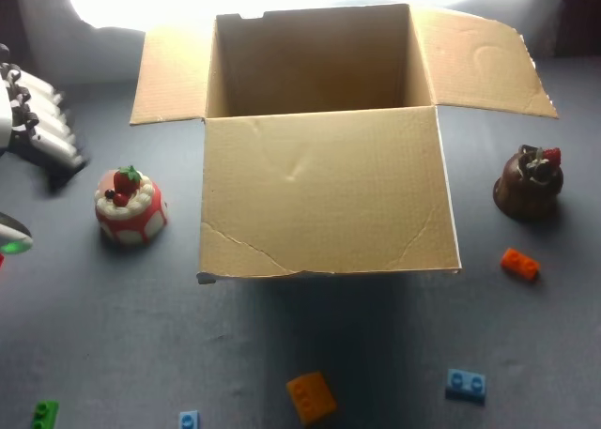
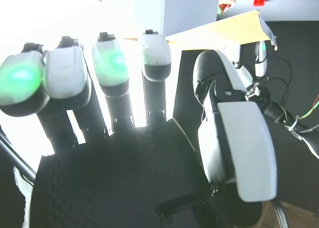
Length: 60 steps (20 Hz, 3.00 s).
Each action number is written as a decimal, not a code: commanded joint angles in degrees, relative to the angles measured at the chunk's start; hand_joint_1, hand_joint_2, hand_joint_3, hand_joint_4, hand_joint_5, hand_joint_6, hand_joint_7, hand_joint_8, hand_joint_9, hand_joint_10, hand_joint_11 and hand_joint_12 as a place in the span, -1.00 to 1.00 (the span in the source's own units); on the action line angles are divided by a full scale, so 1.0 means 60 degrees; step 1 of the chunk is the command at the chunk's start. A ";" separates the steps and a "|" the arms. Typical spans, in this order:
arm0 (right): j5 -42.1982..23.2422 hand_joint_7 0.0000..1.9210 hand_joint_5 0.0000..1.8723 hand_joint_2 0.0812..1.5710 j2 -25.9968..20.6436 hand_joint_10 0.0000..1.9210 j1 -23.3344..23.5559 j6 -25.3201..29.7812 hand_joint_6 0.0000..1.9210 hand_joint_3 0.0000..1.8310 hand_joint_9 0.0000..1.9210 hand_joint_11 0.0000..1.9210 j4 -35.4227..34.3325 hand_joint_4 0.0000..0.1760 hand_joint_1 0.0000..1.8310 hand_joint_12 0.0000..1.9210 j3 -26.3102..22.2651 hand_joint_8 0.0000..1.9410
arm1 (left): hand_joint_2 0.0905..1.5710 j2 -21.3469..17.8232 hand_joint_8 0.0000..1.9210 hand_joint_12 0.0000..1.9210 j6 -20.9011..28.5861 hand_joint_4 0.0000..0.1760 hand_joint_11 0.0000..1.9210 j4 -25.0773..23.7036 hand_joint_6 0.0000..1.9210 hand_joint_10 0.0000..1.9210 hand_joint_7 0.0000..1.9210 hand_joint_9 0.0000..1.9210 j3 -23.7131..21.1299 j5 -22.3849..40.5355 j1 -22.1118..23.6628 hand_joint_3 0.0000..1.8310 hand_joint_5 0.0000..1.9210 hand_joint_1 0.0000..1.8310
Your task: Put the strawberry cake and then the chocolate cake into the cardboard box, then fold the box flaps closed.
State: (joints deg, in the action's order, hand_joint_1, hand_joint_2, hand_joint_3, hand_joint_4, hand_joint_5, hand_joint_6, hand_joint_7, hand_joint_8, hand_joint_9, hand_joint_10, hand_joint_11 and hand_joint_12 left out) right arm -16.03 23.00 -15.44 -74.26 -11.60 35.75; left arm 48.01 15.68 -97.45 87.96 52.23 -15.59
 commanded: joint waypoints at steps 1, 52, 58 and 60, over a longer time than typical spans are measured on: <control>-0.1089 -0.80 -0.84 0.49 -0.0115 -0.94 0.0067 -0.0030 -0.97 -0.97 -0.83 -1.00 -0.0020 -1.00 -1.00 -0.35 0.0022 -1.00 | 0.50 -0.0058 -1.00 -0.25 -0.0004 -0.83 -1.00 0.0688 -1.00 -1.00 -0.79 -0.79 0.0054 0.0141 0.0028 -0.98 -0.86 -0.82; -0.2054 -0.82 -0.87 0.47 0.0378 -1.00 -0.0656 -0.0094 -1.00 -1.00 -0.84 -1.00 -0.3554 -1.00 -0.94 -0.66 0.0697 -1.00 | 0.20 0.3204 -1.00 -0.49 0.1519 -0.80 -1.00 0.0704 -1.00 -1.00 -0.98 -0.95 0.3034 -0.0222 -0.1048 -1.00 -1.00 0.16; -0.2054 -0.82 -0.85 0.46 0.0401 -1.00 -0.0655 -0.0093 -1.00 -1.00 -0.84 -1.00 -0.3554 -1.00 -0.92 -0.59 0.0697 -1.00 | 0.17 0.3584 -1.00 -0.51 0.1284 -0.91 -1.00 0.0860 -1.00 -1.00 -0.97 -0.95 0.3529 -0.0228 -0.1235 -1.00 -1.00 0.21; -0.2054 -0.81 -0.84 0.46 0.0404 -1.00 -0.0655 -0.0093 -1.00 -1.00 -0.85 -1.00 -0.3554 -1.00 -0.91 -0.59 0.0697 -1.00 | 0.17 0.3774 -1.00 -0.51 0.1218 -0.85 -1.00 0.0937 -1.00 -1.00 -0.98 -0.95 0.3777 -0.0226 -0.1279 -1.00 -1.00 0.21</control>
State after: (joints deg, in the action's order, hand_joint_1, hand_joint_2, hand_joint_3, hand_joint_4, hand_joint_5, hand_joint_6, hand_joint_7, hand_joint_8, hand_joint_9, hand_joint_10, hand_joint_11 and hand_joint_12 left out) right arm -22.04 25.96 -20.14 -74.89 -33.41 39.57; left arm 71.26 23.18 -95.53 110.63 50.46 -23.42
